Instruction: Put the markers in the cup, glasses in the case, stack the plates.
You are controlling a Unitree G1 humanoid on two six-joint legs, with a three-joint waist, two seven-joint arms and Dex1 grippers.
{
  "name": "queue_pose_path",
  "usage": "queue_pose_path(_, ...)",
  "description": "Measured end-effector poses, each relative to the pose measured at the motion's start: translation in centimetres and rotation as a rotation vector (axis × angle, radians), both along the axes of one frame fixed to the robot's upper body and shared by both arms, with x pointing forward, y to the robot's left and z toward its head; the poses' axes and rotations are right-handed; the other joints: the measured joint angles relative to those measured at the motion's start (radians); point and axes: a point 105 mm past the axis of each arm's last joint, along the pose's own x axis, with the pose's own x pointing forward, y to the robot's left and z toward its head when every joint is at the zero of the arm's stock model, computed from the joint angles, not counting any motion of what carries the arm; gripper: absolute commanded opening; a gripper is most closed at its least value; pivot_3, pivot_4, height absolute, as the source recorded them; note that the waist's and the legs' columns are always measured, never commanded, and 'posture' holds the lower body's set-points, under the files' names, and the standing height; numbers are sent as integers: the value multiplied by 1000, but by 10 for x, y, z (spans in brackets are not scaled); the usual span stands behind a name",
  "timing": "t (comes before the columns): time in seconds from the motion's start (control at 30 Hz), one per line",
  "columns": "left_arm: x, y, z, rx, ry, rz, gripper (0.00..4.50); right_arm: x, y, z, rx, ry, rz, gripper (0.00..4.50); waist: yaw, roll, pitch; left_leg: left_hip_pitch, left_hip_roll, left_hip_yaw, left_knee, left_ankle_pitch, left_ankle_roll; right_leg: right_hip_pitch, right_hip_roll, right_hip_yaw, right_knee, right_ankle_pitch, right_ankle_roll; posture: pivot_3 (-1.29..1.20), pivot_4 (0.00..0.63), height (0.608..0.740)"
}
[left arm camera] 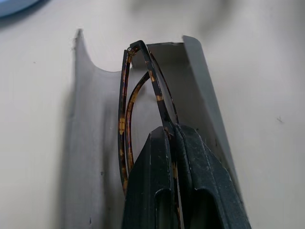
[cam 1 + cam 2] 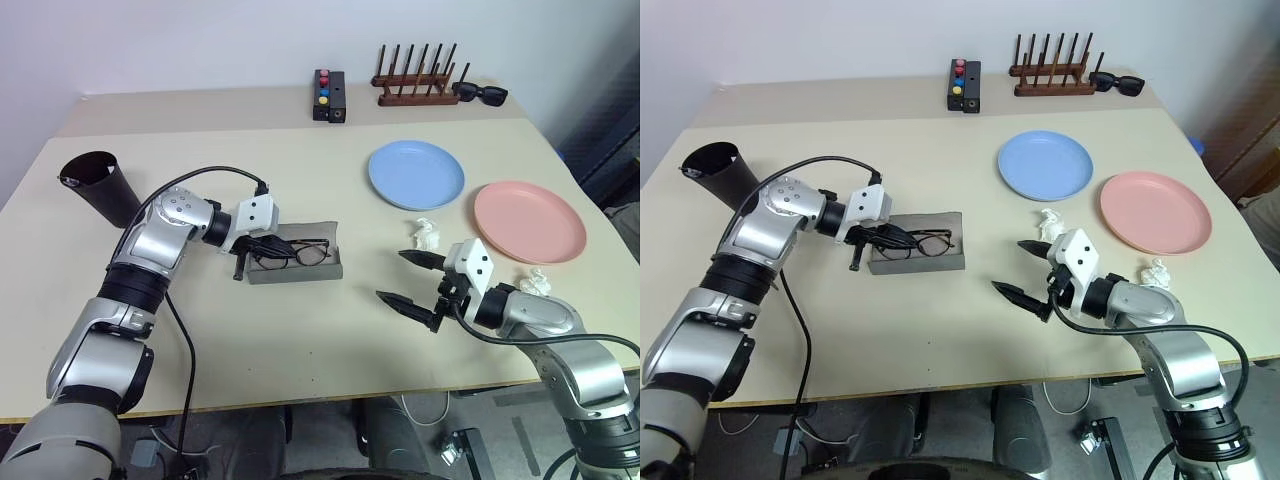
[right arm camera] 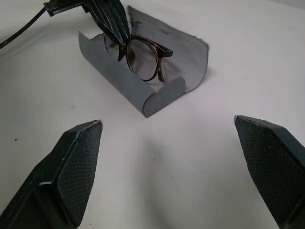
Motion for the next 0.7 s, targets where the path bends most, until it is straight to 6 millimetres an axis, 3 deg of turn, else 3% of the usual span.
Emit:
queue_pose_path(0.1,-1,0,-2,2,7,-1,909,0,2,-1,0,3,5,4500,0,0,0,0,0,0,0,0,0,0,0,0,0,0,1,0,150,734)
queue_pose_path(0.23,-4,-1,-11,-6,36,5,2785,0,2,-1,-1,3,4,4500,0,0,0,0,0,0,0,0,0,0,0,0,0,0,1,0,150,734)
queue_pose_path(0.47,1,-7,8,-159,43,49,2785,0,2,-1,-1,1,4,4500,1,0,0,0,0,0,1,0,0,0,0,0,0,1,2,0,150,734)
queue_pose_path(0.67,18,-7,62,-320,-82,111,2785,1,4,1,-1,-4,9,4500,1,0,0,0,0,0,1,0,0,0,0,0,0,1,2,0,150,734)
queue_pose_path(0.7,22,-5,66,-327,-101,128,2268,1,4,1,-1,-6,11,4500,0,0,0,0,0,0,1,0,0,0,0,0,0,1,2,0,150,734)
